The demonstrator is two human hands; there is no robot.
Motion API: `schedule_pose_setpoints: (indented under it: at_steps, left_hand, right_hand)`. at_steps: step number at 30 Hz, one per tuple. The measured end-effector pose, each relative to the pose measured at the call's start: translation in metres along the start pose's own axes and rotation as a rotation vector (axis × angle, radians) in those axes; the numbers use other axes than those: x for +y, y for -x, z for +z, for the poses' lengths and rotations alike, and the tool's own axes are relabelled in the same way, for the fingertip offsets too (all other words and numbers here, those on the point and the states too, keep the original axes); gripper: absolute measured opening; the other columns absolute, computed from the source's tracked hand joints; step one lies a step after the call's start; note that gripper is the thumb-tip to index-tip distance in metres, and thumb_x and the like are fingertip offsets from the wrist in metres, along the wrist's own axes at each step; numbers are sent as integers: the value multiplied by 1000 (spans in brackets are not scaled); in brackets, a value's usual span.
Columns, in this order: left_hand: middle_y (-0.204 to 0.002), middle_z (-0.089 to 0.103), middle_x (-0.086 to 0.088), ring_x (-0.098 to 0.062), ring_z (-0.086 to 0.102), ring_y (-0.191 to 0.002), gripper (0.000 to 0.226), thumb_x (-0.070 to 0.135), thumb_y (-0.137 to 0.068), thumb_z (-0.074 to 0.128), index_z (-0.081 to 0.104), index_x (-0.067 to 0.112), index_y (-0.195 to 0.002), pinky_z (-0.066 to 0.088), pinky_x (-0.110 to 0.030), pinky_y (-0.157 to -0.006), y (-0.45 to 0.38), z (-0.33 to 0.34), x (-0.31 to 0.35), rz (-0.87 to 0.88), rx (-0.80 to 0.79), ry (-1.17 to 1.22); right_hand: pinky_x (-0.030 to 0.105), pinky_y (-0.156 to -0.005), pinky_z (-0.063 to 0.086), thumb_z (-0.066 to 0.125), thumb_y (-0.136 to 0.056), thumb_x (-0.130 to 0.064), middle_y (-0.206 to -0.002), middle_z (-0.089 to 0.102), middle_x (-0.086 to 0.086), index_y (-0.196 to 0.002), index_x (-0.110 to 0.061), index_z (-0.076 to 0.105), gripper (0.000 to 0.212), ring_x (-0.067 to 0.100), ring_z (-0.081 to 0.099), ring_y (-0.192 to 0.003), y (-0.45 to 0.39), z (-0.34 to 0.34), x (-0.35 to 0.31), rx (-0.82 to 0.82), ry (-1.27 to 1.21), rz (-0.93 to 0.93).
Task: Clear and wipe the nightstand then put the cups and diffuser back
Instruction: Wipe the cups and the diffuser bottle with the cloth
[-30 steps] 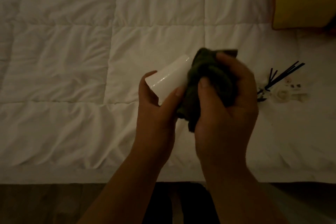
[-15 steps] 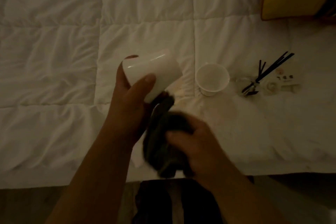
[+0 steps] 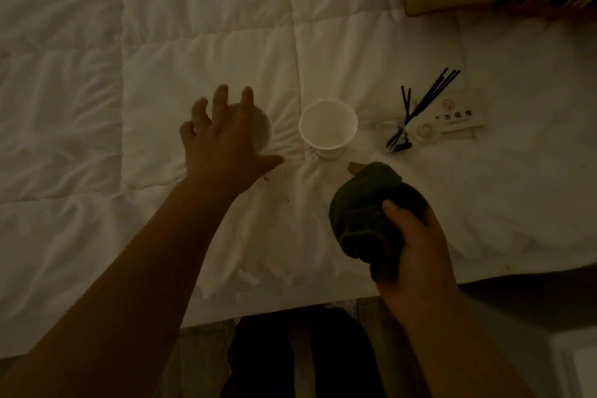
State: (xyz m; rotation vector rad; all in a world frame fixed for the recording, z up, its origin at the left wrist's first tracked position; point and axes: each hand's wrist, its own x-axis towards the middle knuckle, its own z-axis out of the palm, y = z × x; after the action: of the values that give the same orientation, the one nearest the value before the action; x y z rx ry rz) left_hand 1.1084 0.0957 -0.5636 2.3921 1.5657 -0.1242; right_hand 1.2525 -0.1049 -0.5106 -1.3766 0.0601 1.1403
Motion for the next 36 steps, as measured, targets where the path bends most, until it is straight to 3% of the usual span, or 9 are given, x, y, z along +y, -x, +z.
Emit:
schedule_pose_setpoints:
  at_steps: [4, 8, 11, 16, 20, 24, 26, 31, 36]
  left_hand:
    - [-159, 7, -14, -41, 9, -143, 105, 76, -67, 54, 16, 24, -150, 18, -57, -109, 1, -12, 48, 195, 147, 136]
    - [-160, -5, -10, -39, 4, -145, 103, 62, -74, 67, 10, 27, -151, 19, -53, -112, -11, 1, 95, 272, -115, 192]
    - [-156, 15, -9, -40, 31, -134, 96, 44, -77, 73, 13, 30, -151, 36, -49, -104, -18, 9, 101, 225, -252, 160]
    - [-142, 32, -1, -14, 41, -112, 101, 43, -64, 80, 22, 37, -148, 39, -23, -83, 17, -18, 75, 177, -269, 525]
    - [-128, 38, 15, -3, 50, -106, 86, 54, -60, 72, 35, 46, -137, 49, -23, -83, 57, -53, 56, 221, -334, 725]
    - [-124, 38, 12, -7, 51, -110, 86, 49, -58, 77, 40, 35, -135, 55, -28, -84, 74, -72, 41, 358, -362, 771]
    - [-131, 36, 8, -14, 50, -117, 95, 42, -59, 80, 35, 29, -141, 55, -36, -87, 78, -73, 35, 401, -386, 814]
    - [-138, 45, 5, -20, 56, -120, 95, 32, -59, 81, 34, 37, -141, 57, -44, -85, 81, -74, 22, 222, -438, 1217]
    - [-133, 50, -1, -23, 59, -114, 94, 30, -58, 87, 38, 32, -138, 58, -41, -83, 79, -61, 29, -77, -258, 1208]
  right_hand:
    - [36, -68, 58, 68, -75, -23, -111, 71, 3, -112, -32, 68, 38, 28, 69, -97, 1, -11, -2, 42, -61, -76]
    - [34, -50, 54, 66, -75, -19, -99, 72, -11, -111, -39, 60, 43, 21, 72, -83, 2, -9, -3, 158, -34, -165]
    - [39, -60, 56, 69, -73, -28, -103, 72, -4, -111, -42, 62, 41, 24, 71, -87, 8, -9, -3, 118, -19, -200]
    - [40, -94, 52, 70, -74, -36, -136, 52, -2, -129, -43, 47, 60, 16, 54, -123, 18, 5, -3, 80, 412, -552]
    - [31, -105, 39, 60, -82, -42, -144, 32, -1, -135, -30, 43, 56, 18, 38, -132, 5, 32, -14, -98, 929, -865]
    - [25, -87, 52, 60, -82, -44, -119, 61, -14, -122, -32, 57, 42, 2, 58, -107, -16, 58, -45, -270, 758, -573]
    - [31, -81, 54, 61, -82, -36, -104, 69, -9, -114, -29, 63, 33, 9, 66, -97, -31, 65, -58, -376, 578, -326]
    - [35, -79, 55, 57, -82, -19, -108, 69, 8, -114, -19, 65, 33, 25, 67, -100, -36, 76, -55, -456, 245, -156]
    - [17, -84, 51, 62, -81, -14, -113, 62, -7, -112, -22, 64, 32, 4, 61, -104, -1, 73, -39, -485, 730, -722]
